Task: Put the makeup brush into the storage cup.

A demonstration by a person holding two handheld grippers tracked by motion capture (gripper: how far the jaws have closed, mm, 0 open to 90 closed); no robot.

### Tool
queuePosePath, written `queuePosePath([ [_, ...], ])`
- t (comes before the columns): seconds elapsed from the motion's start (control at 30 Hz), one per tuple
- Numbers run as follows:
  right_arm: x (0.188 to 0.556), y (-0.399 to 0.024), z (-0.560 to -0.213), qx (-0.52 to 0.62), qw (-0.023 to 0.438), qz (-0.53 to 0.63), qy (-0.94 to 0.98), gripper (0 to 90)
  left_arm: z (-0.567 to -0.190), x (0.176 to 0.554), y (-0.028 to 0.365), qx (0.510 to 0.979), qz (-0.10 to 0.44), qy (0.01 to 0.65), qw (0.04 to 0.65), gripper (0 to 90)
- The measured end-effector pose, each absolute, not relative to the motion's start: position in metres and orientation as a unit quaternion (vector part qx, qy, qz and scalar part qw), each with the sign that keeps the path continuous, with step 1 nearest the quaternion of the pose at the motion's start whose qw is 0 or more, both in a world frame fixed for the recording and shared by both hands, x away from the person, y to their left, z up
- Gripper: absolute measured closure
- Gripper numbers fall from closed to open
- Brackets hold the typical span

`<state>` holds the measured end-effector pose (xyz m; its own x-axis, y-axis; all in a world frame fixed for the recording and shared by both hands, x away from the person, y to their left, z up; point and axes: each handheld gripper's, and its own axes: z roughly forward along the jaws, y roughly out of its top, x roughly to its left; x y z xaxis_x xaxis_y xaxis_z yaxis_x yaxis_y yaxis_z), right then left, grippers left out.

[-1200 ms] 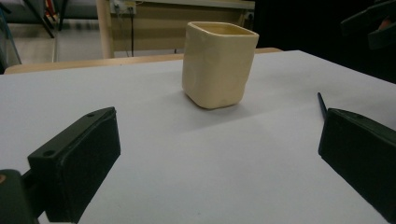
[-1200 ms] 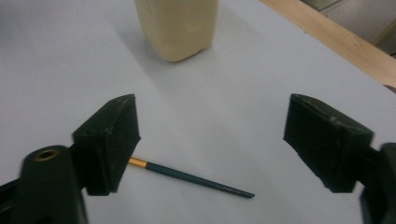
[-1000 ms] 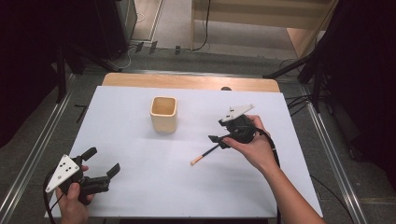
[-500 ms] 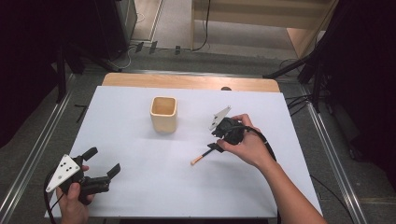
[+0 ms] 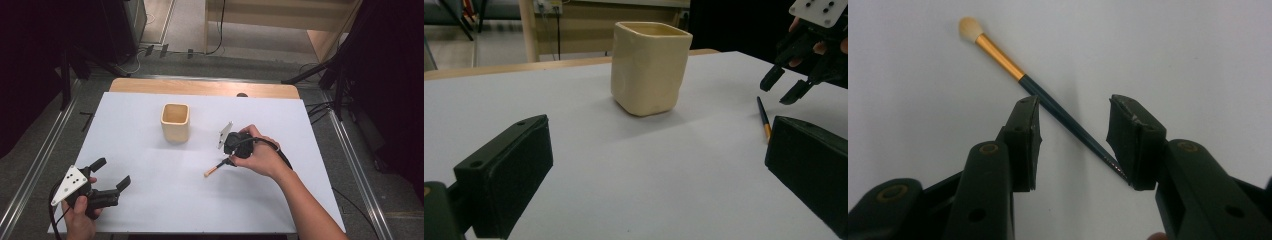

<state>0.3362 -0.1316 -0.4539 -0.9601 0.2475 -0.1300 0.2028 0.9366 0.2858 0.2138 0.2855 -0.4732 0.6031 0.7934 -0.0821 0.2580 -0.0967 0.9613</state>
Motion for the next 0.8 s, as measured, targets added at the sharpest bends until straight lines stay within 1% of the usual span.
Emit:
queuePosePath([
  [0.3, 0.340, -0.122, -0.467, 0.088, 0.066, 0.107, 0.988, 61.0, -0.473, 0.214, 0.285, 0.701, 0.239, 0.375, 0.557, 0.0],
  [0.63, 0.343, -0.112, -0.473, 0.074, 0.069, 0.068, 0.993, 64.2, -0.474, 0.214, 0.284, 0.704, 0.237, 0.372, 0.557, 0.0],
  [0.8, 0.346, -0.109, -0.477, 0.077, 0.056, 0.055, 0.994, 69.6, -0.474, 0.214, 0.284, 0.702, 0.236, 0.373, 0.558, 0.0],
])
